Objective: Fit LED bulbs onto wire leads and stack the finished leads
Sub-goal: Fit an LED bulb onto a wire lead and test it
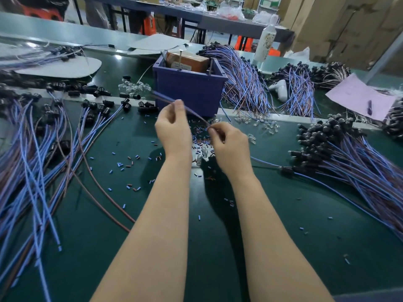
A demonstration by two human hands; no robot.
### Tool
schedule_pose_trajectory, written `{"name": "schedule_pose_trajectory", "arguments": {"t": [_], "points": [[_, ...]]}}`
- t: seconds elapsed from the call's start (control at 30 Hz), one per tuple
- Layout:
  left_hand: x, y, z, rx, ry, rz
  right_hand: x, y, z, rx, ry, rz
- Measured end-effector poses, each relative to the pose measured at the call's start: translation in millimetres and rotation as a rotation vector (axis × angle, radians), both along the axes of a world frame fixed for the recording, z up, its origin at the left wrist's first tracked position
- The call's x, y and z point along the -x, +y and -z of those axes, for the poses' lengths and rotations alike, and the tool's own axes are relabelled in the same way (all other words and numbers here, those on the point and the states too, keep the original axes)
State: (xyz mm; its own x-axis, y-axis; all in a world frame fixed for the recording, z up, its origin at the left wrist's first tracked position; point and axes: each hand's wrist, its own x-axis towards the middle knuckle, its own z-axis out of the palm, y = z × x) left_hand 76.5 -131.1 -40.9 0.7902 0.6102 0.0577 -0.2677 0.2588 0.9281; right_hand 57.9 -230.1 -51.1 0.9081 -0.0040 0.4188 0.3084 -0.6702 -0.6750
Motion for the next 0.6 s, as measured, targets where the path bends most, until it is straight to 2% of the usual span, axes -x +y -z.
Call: {"name": "schedule_pose_trajectory", "arguments": {"t": [0.1, 0.13, 0.17, 0.27, 0.43, 0.6], "points": [[-1.0, -9.3, 6.0, -0.528, 0.137, 0.084, 0.0, 0.9, -1.5, -0.098, 0.004, 0.009], [-1.2, -12.2, 7.2, -0.628, 0.149, 0.104, -0.2, 0.2, -1.9, -0.128, 0.02, -0.001], [-1.0, -14.0, 7.4, -0.64, 0.115, 0.146, -0.2, -0.4, -2.2, -0.156, 0.04, -0.019], [5.6, -16.3, 2.8, -0.445, 0.036, 0.283, -0.2, 0.8, -2.3, -0.23, 0.084, -0.052], [8.0, -18.4, 2.1, -0.398, 0.119, 0.372, -5.3, 4.9, 1.9, -0.351, 0.085, 0.032], [7.8, -18.4, 0.1, -0.582, 0.303, 0.416, -11.4, 3.0, 5.0, -0.584, 0.104, 0.122]]}}
